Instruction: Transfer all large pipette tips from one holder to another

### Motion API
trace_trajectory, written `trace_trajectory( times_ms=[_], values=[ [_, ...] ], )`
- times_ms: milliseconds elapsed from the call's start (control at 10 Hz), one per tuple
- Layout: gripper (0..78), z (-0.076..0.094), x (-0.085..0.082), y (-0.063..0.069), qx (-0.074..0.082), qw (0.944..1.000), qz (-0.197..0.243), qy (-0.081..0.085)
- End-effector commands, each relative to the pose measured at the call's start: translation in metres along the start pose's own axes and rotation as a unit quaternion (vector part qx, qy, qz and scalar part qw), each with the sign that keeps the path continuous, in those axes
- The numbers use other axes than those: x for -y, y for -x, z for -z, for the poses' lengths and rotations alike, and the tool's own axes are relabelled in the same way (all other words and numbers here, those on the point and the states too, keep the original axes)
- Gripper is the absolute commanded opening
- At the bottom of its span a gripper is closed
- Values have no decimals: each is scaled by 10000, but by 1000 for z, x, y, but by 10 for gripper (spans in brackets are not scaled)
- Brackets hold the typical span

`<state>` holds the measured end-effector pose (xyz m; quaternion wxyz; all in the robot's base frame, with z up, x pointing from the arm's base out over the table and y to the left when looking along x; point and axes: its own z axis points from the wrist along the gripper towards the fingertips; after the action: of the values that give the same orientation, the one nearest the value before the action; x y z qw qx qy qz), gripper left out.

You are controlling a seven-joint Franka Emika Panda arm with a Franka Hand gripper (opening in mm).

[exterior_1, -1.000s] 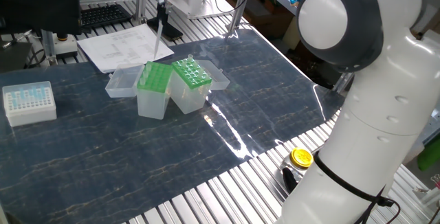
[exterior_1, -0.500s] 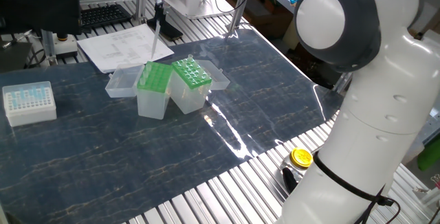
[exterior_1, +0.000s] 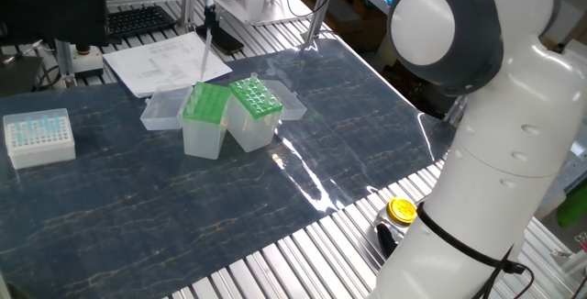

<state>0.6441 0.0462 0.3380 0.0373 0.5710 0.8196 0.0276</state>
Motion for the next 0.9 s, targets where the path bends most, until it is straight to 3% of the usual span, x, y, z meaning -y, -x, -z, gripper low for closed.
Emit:
trace_trajectory(
  times_ms=[100, 900],
  values=[
    [12, 0, 0, 0, 5, 10000, 19, -6],
    [12, -10, 6, -2, 68, 10000, 27, -27]
  ],
)
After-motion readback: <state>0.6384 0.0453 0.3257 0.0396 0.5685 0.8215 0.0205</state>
